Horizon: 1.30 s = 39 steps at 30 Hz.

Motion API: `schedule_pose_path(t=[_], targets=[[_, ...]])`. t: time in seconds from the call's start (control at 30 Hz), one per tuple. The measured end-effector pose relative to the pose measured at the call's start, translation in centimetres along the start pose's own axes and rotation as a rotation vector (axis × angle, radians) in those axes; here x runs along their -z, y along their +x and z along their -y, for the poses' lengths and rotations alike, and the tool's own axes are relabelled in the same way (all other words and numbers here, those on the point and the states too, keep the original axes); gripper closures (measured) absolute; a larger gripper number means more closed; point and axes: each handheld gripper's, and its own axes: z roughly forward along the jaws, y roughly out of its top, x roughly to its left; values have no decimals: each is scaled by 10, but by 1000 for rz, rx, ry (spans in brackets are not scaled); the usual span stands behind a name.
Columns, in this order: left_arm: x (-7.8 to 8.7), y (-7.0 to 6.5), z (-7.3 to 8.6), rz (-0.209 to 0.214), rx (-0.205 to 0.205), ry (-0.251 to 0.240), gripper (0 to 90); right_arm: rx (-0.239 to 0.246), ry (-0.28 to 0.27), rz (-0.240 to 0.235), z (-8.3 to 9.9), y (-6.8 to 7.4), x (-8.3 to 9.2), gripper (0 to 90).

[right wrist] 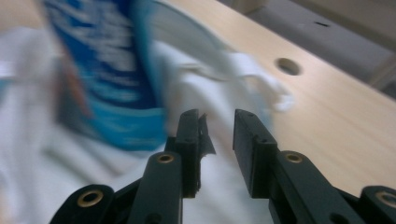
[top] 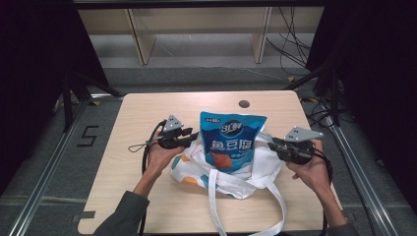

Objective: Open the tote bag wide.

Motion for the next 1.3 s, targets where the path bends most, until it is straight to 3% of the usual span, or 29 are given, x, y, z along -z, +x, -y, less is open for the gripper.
schedule_pose_path(t=[0.07, 0.17, 0.33, 0.43, 0.5, 0.57, 0.63, 0.67, 0.7, 0.73, 0.8, 0.83, 0.9, 0.97, 1.1, 1.13, 1.17, 1.2, 1.27, 1.3], targets=[[6, -7, 5, 17, -21, 15, 654, 16, 10, 11, -2, -7, -4, 678], [6, -13, 13, 34, -13, 40, 658, 12, 6, 30, -6, -18, -18, 670], [2, -19, 25, 48, -17, 90, 612, 104, 41, 28, -9, -3, -29, 662], [-5, -22, 29, 35, -42, 111, 552, 132, 17, 25, -10, -2, -33, 648], [-11, -22, 34, 2, -91, 158, 516, 104, 52, 30, -7, -6, -42, 659], [-17, -18, 41, 1, -93, 181, 523, 92, 64, 21, -6, -8, -47, 680], [-22, -15, 48, 9, -66, 171, 597, 123, 75, 19, -1, -15, -58, 837], [-23, -13, 50, 9, -72, 171, 702, 107, 102, 36, 5, -24, -70, 881], [-22, -10, 51, 15, -94, 176, 702, 107, 102, 36, 5, -24, -70, 881], [-24, -10, 52, 25, -66, 174, 733, 109, 108, 44, 8, -29, -76, 884], [-27, -8, 55, 30, -106, 202, 836, 64, 170, 54, 20, -33, -92, 887], [-31, -9, 60, 34, -92, 209, 861, 51, 222, 47, 33, -35, -105, 887], [-37, -9, 65, 46, -107, 222, 865, 35, 240, 41, 40, -36, -111, 889], [-40, -9, 65, 37, -68, 222, 868, 32, 228, 39, 43, -38, -113, 889], [-36, -10, 60, 32, -84, 223, 835, 10, 233, 40, 42, -38, -112, 884], [-34, -12, 57, 30, -44, 200, 791, 8, 227, 42, 41, -38, -110, 878], [-29, -14, 52, 29, -50, 189, 757, -2, 213, 49, 38, -38, -107, 865], [-22, -17, 47, 30, -47, 160, 718, -30, 148, 59, 28, -41, -94, 844], [-8, -22, 38, 48, -38, 128, 712, -49, 138, 52, 23, -42, -87, 840], [0, -27, 34, 60, -34, 99, 712, -45, 86, 60, 18, -43, -79, 836]])
